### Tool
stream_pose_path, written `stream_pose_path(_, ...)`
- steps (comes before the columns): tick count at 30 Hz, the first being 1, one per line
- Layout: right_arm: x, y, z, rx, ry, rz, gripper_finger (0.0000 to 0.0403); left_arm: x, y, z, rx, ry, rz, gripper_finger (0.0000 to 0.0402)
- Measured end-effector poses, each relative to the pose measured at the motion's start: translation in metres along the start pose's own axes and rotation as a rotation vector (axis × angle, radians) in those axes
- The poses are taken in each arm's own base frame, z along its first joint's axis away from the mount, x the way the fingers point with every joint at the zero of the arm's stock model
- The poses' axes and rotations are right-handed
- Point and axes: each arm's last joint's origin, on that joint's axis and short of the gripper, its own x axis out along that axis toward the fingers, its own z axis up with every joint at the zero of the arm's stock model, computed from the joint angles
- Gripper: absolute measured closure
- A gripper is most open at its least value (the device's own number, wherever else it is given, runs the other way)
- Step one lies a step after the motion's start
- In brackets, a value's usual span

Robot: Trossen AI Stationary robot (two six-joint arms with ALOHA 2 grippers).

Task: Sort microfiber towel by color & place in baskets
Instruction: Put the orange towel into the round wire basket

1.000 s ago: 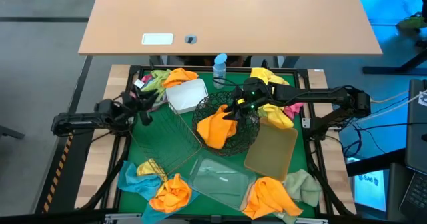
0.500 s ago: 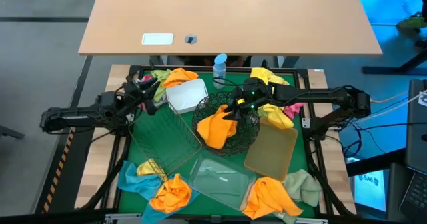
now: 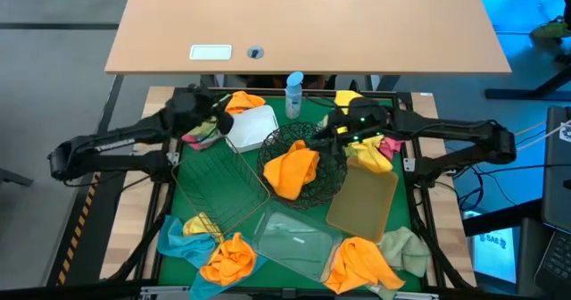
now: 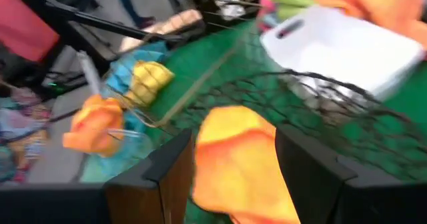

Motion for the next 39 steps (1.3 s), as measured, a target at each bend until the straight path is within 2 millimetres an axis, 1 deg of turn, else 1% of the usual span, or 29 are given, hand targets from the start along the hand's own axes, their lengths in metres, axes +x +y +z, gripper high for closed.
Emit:
stream_pose_path(3, -0.014, 0.000, -0.004, -0.007, 0.021, -0.091, 0.0194, 0.017, 0.007, -0.003, 0.026, 0.144, 0.002, 0.0319)
stream_pose_path(7, -0.028, 0.002, -0.008, -0.011, 0.046, -0.139, 0.0194, 0.036, 0.015, -0.013, 0.040, 0.308, -0.011, 0.0319)
stream_pose_path(10, -0.033, 0.003, -0.009, -0.009, 0.053, -0.142, 0.0194, 0.046, 0.020, -0.021, 0.029, 0.381, -0.033, 0.0319)
stream_pose_path(14, -0.035, 0.003, -0.010, -0.008, 0.059, -0.143, 0.0194, 0.055, 0.024, -0.028, 0.008, 0.426, -0.069, 0.0319)
stream_pose_path(20, -0.035, 0.003, -0.011, -0.006, 0.067, -0.145, 0.0194, 0.060, 0.027, -0.033, 0.001, 0.453, -0.061, 0.0319)
stream_pose_path(27, -0.035, 0.003, -0.013, -0.003, 0.084, -0.149, 0.0194, 0.058, 0.028, -0.038, 0.064, 0.514, -0.053, 0.0319)
stream_pose_path(34, -0.035, 0.003, -0.014, -0.001, 0.093, -0.151, 0.0194, 0.059, 0.029, -0.041, 0.075, 0.539, -0.038, 0.0320)
stream_pose_path(37, -0.035, 0.003, -0.014, -0.001, 0.093, -0.151, 0.0194, 0.063, 0.028, -0.044, 0.076, 0.558, -0.039, 0.0332)
stream_pose_path(39, -0.035, 0.003, -0.014, -0.001, 0.093, -0.152, 0.0194, 0.065, 0.027, -0.046, 0.076, 0.568, -0.044, 0.0355)
